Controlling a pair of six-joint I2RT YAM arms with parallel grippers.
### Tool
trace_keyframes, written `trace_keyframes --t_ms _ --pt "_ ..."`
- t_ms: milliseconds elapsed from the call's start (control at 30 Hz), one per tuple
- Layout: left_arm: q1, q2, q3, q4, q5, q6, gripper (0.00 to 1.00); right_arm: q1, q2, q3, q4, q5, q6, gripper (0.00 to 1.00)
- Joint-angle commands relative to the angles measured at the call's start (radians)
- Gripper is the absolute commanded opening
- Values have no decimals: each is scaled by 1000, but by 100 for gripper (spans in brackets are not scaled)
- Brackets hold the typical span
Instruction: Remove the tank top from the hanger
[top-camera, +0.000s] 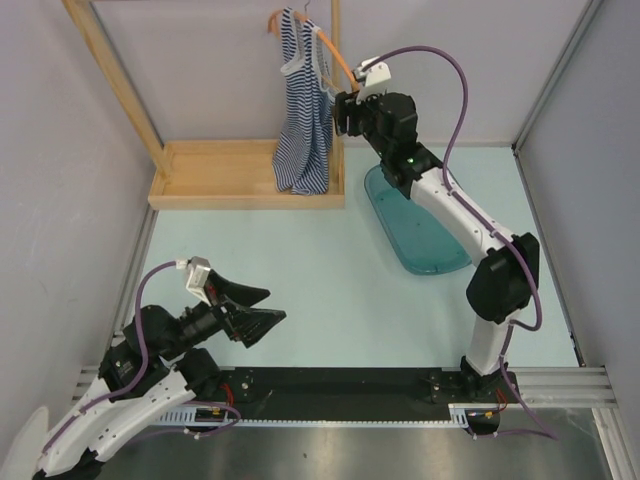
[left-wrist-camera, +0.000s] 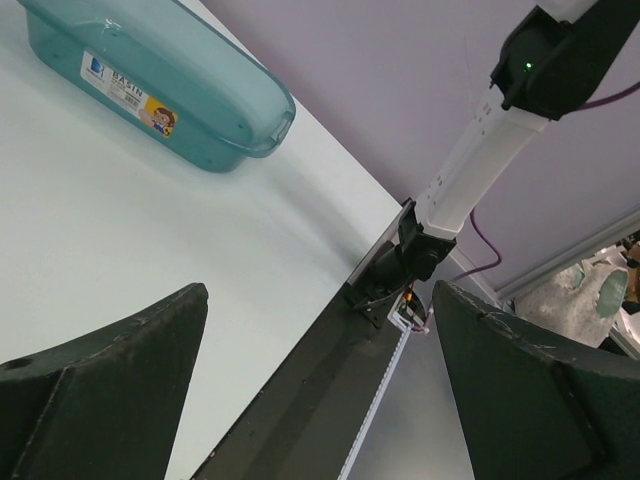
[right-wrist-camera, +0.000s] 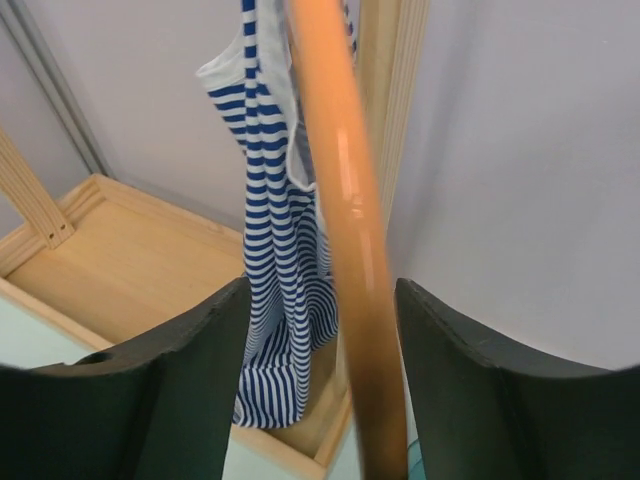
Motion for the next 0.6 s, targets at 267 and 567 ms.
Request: trace_keyframes --t_ms 267,567 --pt "4 -9 33 -25 27 13 99 19 95 239 16 -1 -49 41" --pt "5 -4 46 -34 15 11 99 36 80 196 62 -27 -3 0"
